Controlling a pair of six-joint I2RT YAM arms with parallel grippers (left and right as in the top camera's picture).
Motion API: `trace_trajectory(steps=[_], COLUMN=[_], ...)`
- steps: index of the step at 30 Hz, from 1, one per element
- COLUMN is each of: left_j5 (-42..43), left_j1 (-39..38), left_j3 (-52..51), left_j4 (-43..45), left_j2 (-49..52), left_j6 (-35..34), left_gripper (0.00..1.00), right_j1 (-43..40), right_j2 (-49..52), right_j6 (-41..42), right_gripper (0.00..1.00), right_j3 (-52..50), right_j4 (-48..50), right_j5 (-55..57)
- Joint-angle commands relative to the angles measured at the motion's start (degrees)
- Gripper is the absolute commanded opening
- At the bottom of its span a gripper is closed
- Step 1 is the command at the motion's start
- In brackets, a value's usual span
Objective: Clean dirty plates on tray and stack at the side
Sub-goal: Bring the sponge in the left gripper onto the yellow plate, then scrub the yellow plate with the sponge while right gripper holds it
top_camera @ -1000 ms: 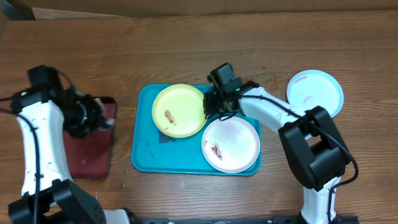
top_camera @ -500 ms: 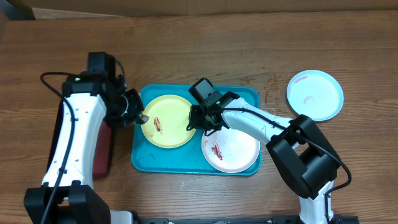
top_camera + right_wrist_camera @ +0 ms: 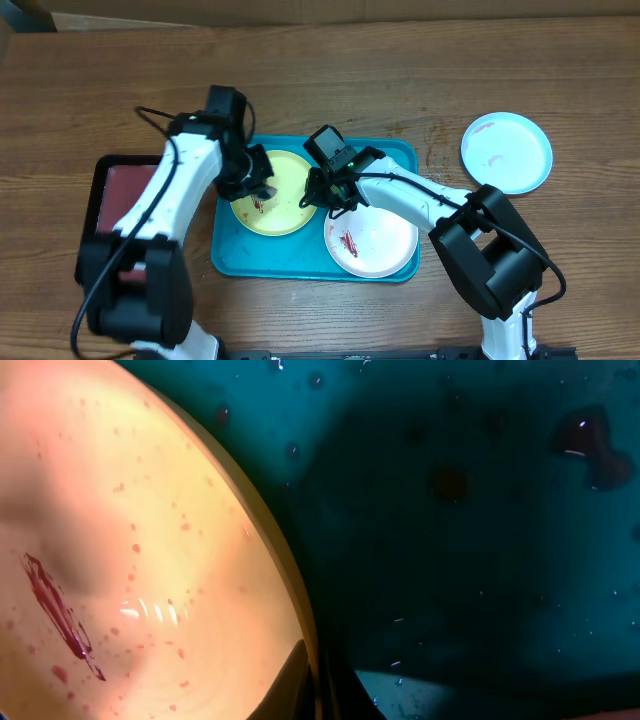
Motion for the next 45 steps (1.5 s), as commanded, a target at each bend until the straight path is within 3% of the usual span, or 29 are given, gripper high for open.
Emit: trace_trajectory(steps=[1,8,19,28,32,37,40,45], left_j5=[6.54,8.15,-19.17,-25.22,-21.90,-4.26,3.17,4.61], left_j1=[-1.22,-2.51,-1.84,0.20,0.11,0.11,-0.24,-2.10], left_j3=[-0.33,-0.33,-0.26,5.77,13.33,14.12,12.39,8.11], left_j4=[2.78,5.79,-3.13,-10.60,-13.22,-7.32,-3.65,1.75], left_j2=[4.57,11.47,15.04,15.04,15.04,15.06,15.08,15.37], left_j6=[-1.16,1.31,0.74,0.79,0.90,6.88,7.02,6.34], left_gripper=[0.04,0.04,0.04,0.04,0.04,0.04,0.04,0.04], right_j1=[-0.24,-0.24,-0.24,-0.24,-0.24,-0.24,-0.24,-0.24], right_j2=[0.96,0.96,0.96,0.96,0.96,0.96,0.96,0.96], right_j6=[0.63,-0.04,-0.09,-0.26,-0.24,-0.24,-0.24,-0.24], right_gripper=[0.04,0.04,0.04,0.04,0.04,0.04,0.04,0.04], right_j3=[-1.01,-1.01,-1.01,-1.01,-1.01,-1.01,-1.01,-1.01], right_j4=[-0.28,0.04,-0.07,-0.39,-0.33,0.20,0.35,0.48], right_j5=[4.11,4.39,6.12,6.64,6.67,6.64,6.64,6.64])
